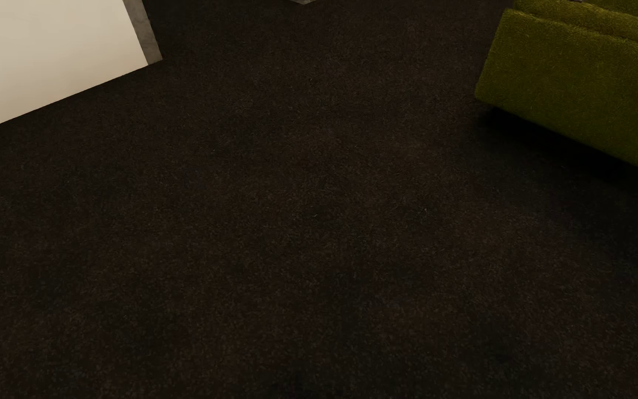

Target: Avoid the corner

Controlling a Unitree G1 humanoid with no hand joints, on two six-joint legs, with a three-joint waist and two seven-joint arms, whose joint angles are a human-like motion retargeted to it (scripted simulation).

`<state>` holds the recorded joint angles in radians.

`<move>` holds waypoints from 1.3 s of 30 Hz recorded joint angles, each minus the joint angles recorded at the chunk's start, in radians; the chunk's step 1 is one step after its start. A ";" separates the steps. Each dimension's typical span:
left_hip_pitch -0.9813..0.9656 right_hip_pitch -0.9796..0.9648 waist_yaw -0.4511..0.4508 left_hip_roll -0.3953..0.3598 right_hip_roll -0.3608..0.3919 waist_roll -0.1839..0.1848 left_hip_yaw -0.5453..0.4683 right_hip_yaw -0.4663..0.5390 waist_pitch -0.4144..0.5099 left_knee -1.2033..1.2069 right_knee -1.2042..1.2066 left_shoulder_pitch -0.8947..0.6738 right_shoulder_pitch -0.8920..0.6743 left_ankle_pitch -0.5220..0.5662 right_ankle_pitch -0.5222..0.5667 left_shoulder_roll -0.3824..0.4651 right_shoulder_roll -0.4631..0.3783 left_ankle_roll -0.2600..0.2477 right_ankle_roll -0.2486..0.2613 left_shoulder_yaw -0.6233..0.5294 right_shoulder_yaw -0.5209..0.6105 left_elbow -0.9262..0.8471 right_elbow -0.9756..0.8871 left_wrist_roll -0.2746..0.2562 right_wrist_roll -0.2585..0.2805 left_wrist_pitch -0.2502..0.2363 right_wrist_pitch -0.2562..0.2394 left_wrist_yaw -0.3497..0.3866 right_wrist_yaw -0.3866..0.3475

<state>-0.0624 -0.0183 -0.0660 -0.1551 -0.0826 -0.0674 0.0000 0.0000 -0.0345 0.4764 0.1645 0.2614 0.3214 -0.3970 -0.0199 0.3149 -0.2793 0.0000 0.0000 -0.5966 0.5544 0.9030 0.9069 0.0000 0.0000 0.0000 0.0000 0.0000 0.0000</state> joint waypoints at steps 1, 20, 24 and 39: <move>0.015 -0.033 0.039 -0.017 0.004 0.001 0.000 0.000 -0.001 -0.053 0.349 -0.005 -0.013 0.005 -0.093 0.001 -0.003 0.000 0.000 0.006 -0.032 0.029 -0.008 0.000 0.000 0.000 0.000 0.000 0.000; 0.097 -0.289 -0.048 -0.043 -0.005 -0.004 0.000 0.000 0.089 -0.047 0.775 -0.098 -0.054 0.079 -0.261 0.048 -0.030 0.000 0.000 -0.073 -0.080 -0.107 -0.047 0.000 0.000 0.000 0.000 0.000 0.000; 0.210 -0.464 -0.133 -0.011 -0.011 0.030 0.000 0.000 0.116 -0.078 0.648 -0.168 -0.012 -0.033 -0.161 0.034 -0.053 0.000 0.000 -0.045 -0.072 -0.088 0.002 0.000 0.000 0.000 0.000 0.000 0.000; -0.209 -0.112 0.034 0.077 0.081 0.024 0.000 0.000 0.154 0.776 0.538 -0.026 -0.063 0.506 -0.330 0.019 -0.047 0.000 0.000 -0.050 -0.066 -0.001 -0.005 0.000 0.000 0.000 0.000 0.000 0.000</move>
<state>-0.2709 -0.1307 -0.0320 -0.0782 -0.0016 -0.0437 0.0000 0.0000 0.1199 1.2523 0.7024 0.2355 0.2581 0.1093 -0.3499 0.3342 -0.3261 0.0000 0.0000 -0.6470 0.4881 0.9023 0.9018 0.0000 0.0000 0.0000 0.0000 0.0000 0.0000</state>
